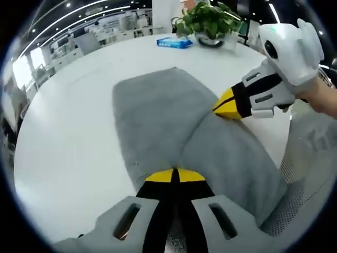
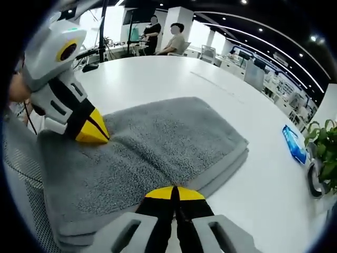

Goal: Open the folded towel by lifting each exposed corner and separating the folded layers until the towel lies flat within the target outline without major curled edges

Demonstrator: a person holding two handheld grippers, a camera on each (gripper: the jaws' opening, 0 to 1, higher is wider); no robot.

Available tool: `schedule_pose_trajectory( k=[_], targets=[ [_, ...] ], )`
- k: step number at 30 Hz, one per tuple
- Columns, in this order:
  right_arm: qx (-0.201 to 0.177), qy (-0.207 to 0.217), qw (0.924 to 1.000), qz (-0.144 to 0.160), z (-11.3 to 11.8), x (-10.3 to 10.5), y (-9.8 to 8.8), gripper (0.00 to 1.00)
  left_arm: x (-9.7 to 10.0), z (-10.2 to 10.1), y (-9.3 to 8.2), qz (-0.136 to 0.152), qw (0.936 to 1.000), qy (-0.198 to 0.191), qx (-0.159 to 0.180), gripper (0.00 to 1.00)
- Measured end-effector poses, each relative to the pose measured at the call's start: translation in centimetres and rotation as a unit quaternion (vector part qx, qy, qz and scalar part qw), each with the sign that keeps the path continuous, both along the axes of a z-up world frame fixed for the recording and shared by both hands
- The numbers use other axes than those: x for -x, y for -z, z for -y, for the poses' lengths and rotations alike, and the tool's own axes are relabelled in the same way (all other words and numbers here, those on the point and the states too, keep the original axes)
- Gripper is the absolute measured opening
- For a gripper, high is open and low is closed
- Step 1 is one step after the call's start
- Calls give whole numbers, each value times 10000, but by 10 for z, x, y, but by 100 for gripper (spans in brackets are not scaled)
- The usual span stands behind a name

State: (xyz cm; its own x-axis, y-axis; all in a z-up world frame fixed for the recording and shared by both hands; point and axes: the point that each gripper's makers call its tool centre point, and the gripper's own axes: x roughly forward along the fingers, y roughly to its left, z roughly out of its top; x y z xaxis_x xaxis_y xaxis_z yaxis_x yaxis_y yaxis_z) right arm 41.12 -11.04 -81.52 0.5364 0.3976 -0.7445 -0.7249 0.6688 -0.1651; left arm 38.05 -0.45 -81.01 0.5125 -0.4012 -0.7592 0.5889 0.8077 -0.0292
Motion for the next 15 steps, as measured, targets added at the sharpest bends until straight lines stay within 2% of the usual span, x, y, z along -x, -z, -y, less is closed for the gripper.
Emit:
schedule_pose_trajectory(
  k=[6,15],
  targets=[
    [1,19,10000,71,0,-4,0,0,3,3,1,-110,9998,113,-95,0],
    [-31,69,9999,135,1,-9,0,0,8,7,2,-102,9995,229,-172,0]
  ],
)
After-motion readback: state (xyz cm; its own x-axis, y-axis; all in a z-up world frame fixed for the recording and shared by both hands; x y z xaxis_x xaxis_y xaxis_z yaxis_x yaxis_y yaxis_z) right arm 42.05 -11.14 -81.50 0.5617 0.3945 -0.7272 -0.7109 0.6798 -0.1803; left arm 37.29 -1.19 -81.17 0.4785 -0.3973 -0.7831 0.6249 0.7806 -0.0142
